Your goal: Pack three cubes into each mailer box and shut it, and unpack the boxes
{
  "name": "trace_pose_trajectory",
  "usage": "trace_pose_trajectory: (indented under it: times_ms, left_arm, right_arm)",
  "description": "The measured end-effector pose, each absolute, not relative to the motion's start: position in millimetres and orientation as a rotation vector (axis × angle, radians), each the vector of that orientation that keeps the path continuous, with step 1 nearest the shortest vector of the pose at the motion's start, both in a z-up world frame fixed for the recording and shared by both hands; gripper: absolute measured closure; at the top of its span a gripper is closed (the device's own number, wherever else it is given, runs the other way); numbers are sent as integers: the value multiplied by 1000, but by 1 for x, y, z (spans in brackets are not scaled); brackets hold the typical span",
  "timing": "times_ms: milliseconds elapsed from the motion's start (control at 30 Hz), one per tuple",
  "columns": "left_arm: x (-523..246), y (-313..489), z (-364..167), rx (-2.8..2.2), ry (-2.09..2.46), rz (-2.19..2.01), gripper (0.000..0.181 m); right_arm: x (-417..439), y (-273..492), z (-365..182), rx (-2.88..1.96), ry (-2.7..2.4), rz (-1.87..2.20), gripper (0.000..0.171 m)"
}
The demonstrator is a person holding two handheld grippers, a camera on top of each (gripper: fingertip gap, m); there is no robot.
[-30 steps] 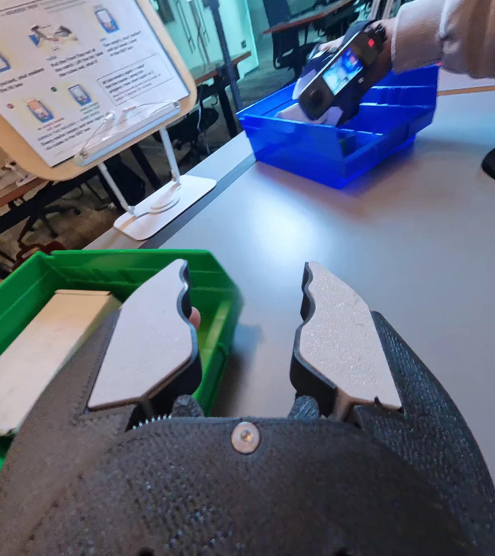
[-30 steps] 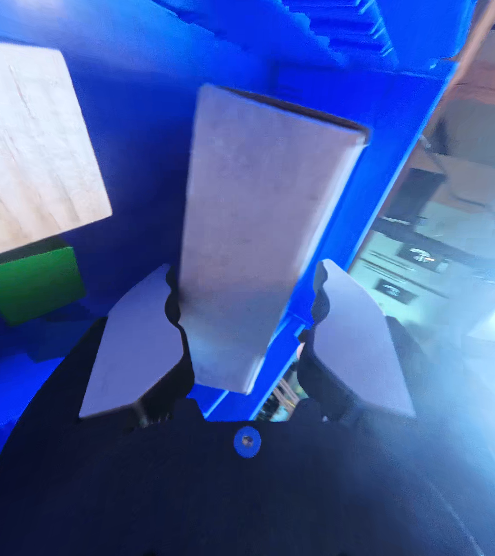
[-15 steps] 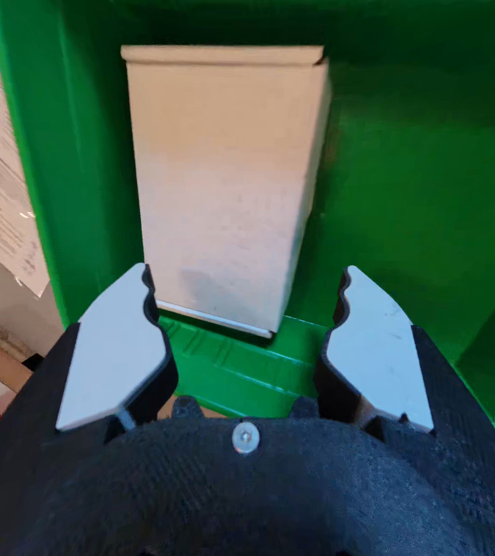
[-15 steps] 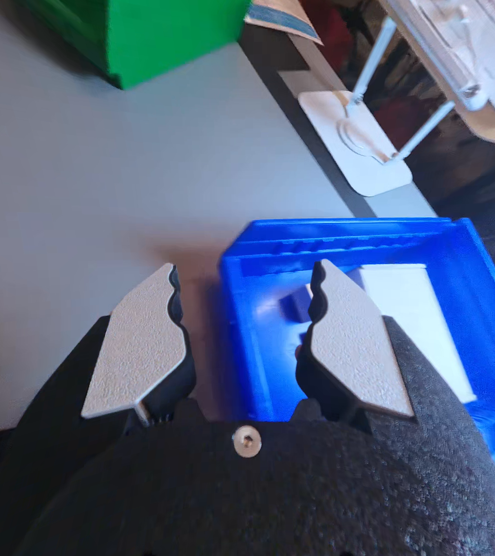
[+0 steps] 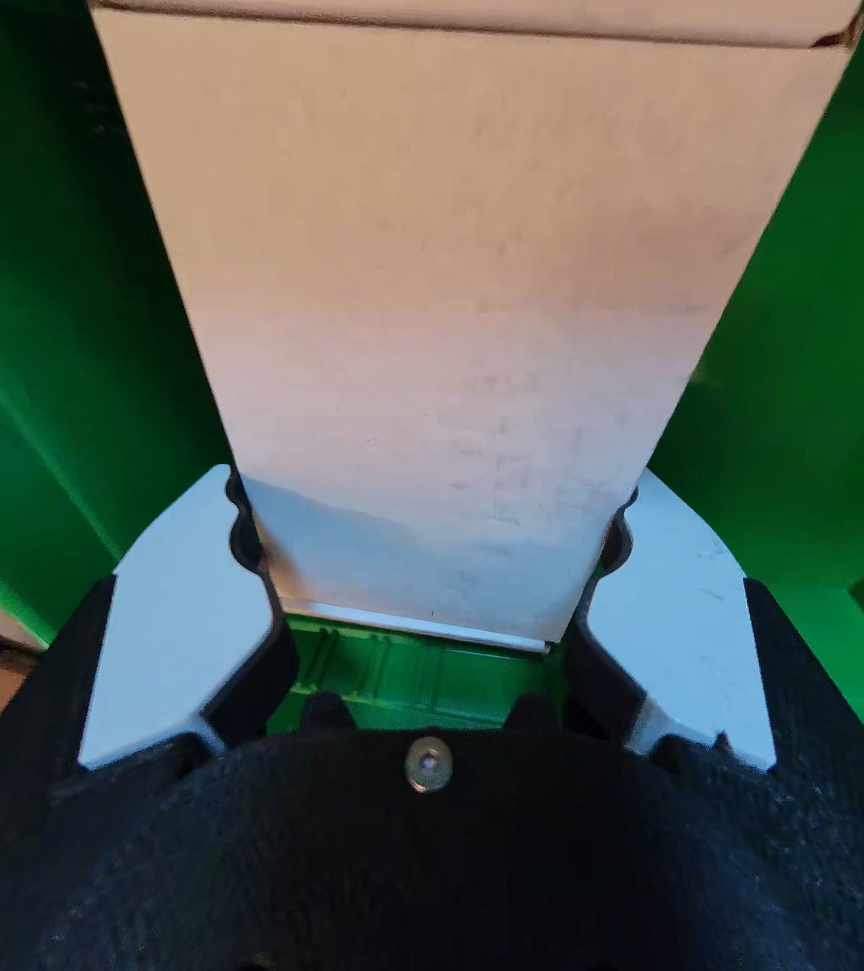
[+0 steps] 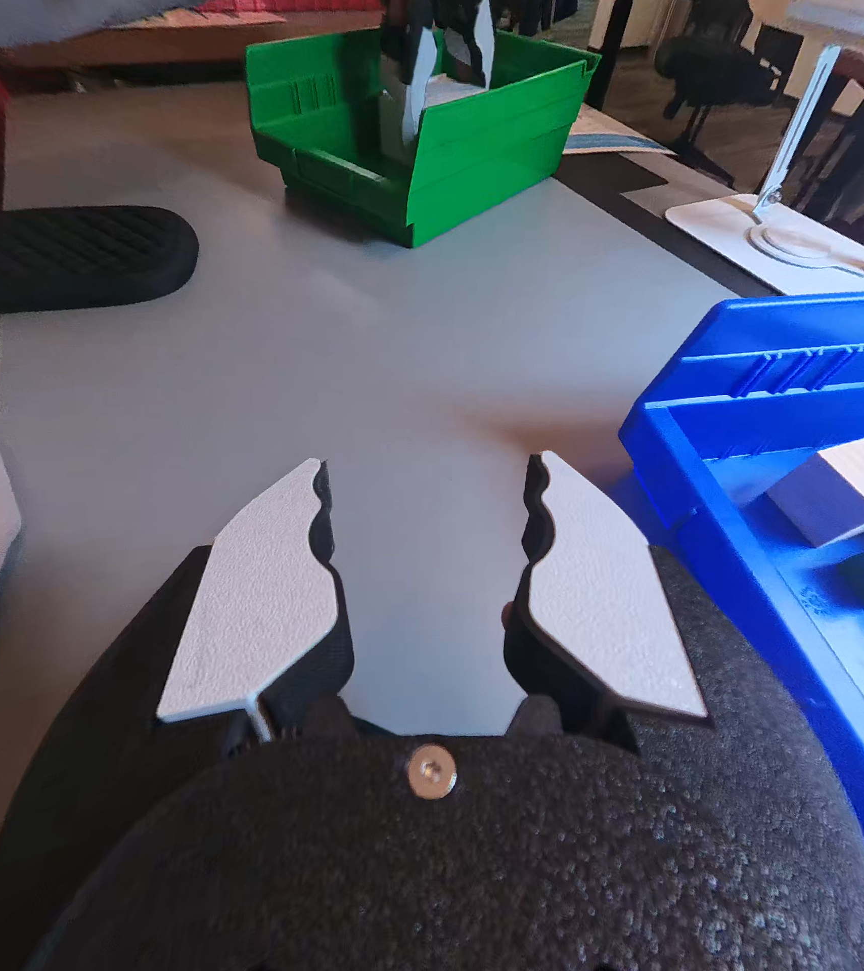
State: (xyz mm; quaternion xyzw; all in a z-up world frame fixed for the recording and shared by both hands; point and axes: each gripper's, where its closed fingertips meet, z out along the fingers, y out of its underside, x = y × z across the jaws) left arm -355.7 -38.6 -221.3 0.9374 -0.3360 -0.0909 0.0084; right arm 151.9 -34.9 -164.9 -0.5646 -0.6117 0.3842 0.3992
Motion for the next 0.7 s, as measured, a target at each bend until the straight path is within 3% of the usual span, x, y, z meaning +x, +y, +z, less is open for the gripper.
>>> trace_pose_trajectory:
  times_ms: [267,433,700]
  left_arm:
    - [-310,-81,-149,3015,-1150,-244,53]
    - [-231,-112,-92,3027,-1367,-87,55]
    - [-57,-146,-115,2787,-1762,536,55]
  right_arm:
    - [133,-52,-158,-1275,-1623,865,100]
    - [105,-58,-131,-1055,-1618,663,98]
    - [39,-101,-92,-496,-1581,118,74]
